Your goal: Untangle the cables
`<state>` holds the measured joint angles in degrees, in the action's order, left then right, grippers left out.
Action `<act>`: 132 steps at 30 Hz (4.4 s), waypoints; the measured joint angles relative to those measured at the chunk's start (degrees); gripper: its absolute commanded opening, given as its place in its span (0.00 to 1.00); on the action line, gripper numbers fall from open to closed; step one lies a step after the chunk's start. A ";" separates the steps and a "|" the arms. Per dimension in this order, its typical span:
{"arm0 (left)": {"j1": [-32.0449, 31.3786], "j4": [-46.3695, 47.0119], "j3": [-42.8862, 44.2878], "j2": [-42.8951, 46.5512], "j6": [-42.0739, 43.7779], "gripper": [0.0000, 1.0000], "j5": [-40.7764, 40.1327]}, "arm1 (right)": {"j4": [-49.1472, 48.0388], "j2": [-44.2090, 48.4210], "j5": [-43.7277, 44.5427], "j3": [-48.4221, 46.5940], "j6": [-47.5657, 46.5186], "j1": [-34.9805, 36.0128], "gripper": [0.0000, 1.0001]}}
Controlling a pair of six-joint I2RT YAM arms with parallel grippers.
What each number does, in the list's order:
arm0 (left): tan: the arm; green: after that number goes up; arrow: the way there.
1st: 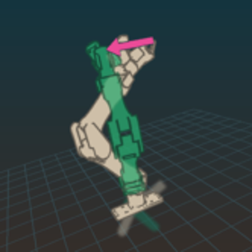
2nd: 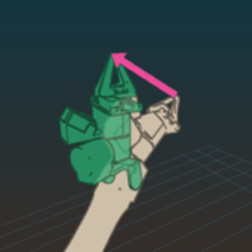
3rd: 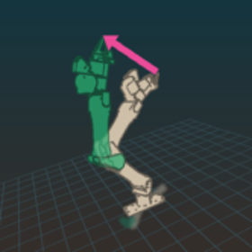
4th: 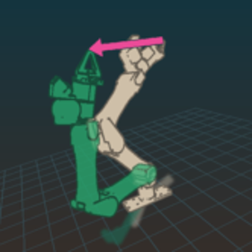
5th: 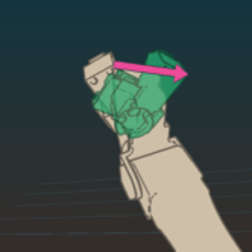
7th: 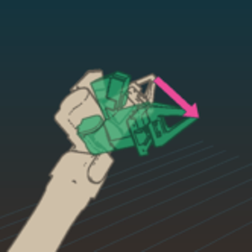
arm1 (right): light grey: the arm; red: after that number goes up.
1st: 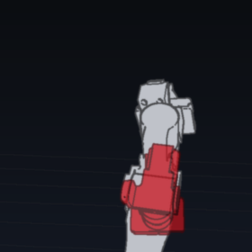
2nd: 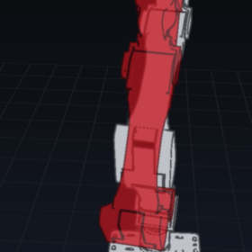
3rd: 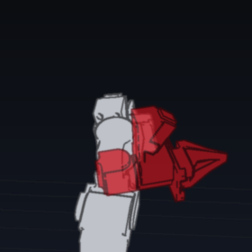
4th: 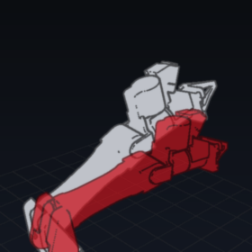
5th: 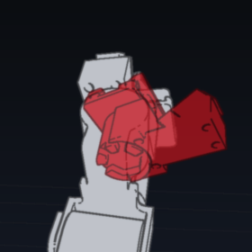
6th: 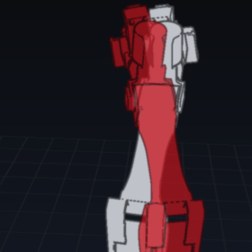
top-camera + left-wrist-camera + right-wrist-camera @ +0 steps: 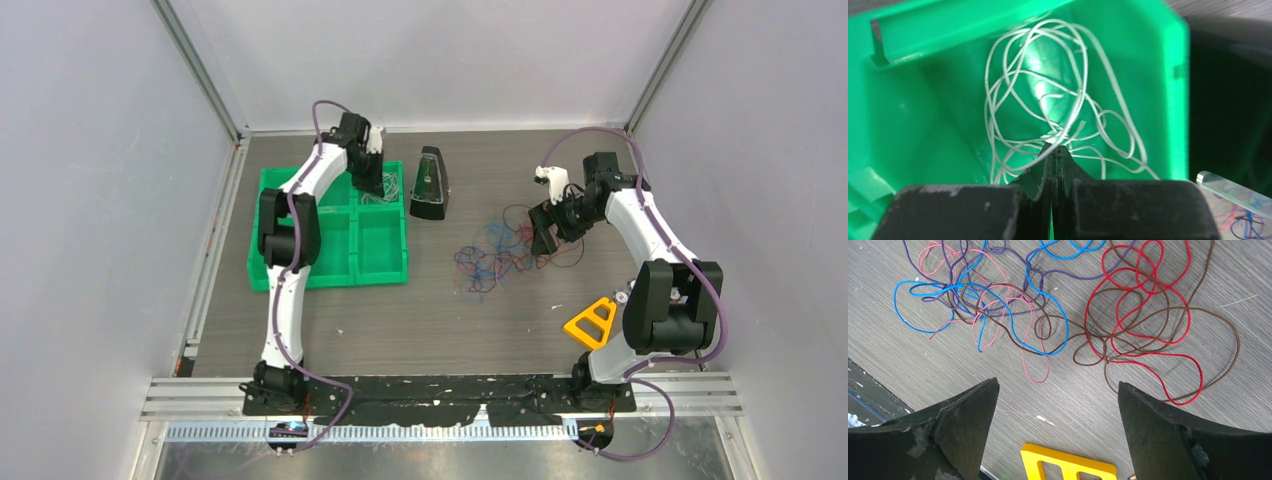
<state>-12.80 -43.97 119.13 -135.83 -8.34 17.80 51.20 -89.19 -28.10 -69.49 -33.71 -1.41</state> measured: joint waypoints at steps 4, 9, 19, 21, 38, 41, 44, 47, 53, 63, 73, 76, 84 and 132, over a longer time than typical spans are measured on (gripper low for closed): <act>-0.13 -1.38 0.81 -1.05 0.04 0.08 -1.86 | 0.55 0.00 0.00 -0.02 -0.37 -0.11 0.95; -0.44 -2.69 1.86 -1.05 1.49 0.37 -1.97 | 1.14 0.00 -0.04 -0.15 -0.48 -0.11 0.95; -0.68 -2.60 1.57 10.69 5.01 0.73 -1.22 | 1.14 -0.22 -0.55 -1.79 0.07 -0.11 0.95; -0.68 -2.56 1.62 14.91 5.75 0.83 -1.25 | 1.14 -0.35 -0.46 -2.21 0.50 -0.11 0.95; 0.55 13.57 -36.70 55.80 17.49 0.99 -0.11 | -5.14 -19.06 11.04 -7.85 5.01 -0.20 0.73; 0.55 14.32 -38.32 58.49 18.40 1.00 0.68 | -5.84 -23.37 10.67 -9.90 6.36 -0.11 0.51; 0.55 14.58 -41.86 61.55 19.56 0.99 2.75 | -5.95 -24.20 7.52 -11.34 6.82 0.11 0.21; 0.33 14.25 -45.66 63.52 20.74 0.89 8.55 | -4.31 -23.89 2.89 -11.61 5.25 0.94 0.07; -9.73 14.69 -47.50 57.48 20.41 0.70 16.63 | -0.76 -16.81 -3.30 -8.76 -0.02 4.26 0.06; -23.65 15.87 -30.01 26.08 17.94 0.63 18.23 | 3.15 -10.45 -9.77 -4.48 -3.63 5.42 0.05; -29.38 15.69 -29.05 23.34 20.94 0.60 18.71 | 2.51 -13.11 -9.70 -4.42 -0.02 5.42 0.06; -30.73 15.54 -28.52 21.07 20.92 0.57 18.08 | 1.57 -13.20 -9.49 -4.00 0.96 5.42 0.06; -32.85 14.21 -24.76 13.77 17.51 0.20 13.77 | -0.52 -13.20 -8.59 -0.52 1.01 5.42 0.06; 0.46 16.61 -20.22 59.93 11.65 0.00 0.96 | -2.67 -12.48 7.89 3.02 -5.16 5.42 0.73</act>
<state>-12.34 -27.35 98.91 -75.90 3.31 18.76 48.53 -101.67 -20.21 -66.48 -38.87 4.01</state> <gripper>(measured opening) 0.010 0.668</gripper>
